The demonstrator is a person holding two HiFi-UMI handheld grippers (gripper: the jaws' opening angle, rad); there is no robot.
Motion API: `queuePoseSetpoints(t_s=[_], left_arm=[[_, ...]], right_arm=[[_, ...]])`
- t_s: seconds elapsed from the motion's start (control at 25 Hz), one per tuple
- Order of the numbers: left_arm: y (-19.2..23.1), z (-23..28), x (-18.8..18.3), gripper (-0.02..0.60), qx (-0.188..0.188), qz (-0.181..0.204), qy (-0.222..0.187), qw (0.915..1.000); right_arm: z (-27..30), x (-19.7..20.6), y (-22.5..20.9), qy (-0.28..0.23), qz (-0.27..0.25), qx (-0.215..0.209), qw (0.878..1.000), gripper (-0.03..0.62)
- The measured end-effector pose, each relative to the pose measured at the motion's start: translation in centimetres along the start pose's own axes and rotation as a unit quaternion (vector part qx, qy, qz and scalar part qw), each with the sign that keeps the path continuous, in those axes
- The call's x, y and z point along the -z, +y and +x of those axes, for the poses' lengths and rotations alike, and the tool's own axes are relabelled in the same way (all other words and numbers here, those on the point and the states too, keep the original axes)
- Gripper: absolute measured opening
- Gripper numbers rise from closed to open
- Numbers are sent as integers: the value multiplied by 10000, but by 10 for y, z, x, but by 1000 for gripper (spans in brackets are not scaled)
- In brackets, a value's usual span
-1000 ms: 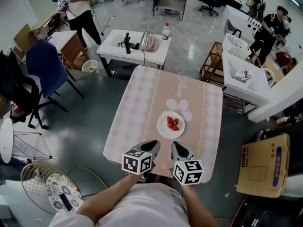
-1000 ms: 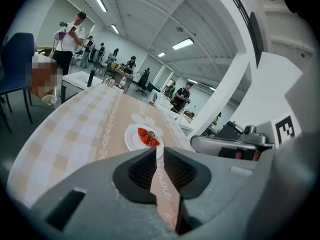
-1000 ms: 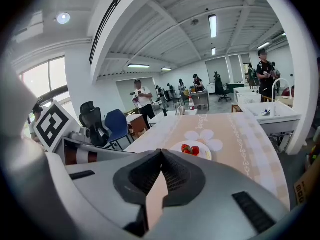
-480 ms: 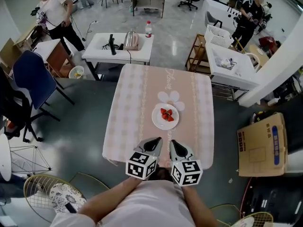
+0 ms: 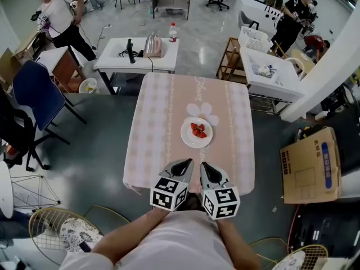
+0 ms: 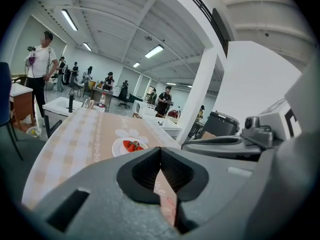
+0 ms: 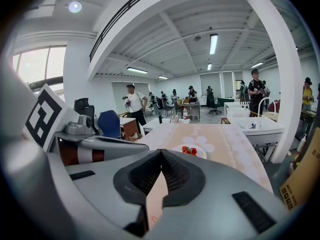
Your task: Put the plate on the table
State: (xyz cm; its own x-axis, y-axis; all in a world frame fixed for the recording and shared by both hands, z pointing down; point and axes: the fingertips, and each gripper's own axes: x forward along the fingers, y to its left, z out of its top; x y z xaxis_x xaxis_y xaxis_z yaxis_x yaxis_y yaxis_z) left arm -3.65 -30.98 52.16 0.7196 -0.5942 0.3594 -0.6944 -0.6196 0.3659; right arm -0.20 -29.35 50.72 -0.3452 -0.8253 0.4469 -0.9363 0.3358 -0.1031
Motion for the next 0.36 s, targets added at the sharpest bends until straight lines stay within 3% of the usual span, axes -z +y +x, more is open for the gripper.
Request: queuePoseSetpoints(t_s=[0.36], left_arm=[[2,-8,9,6,-17,101,20,9999]], right_arm=[[-1,5,7,-69,41,28,10000,5]])
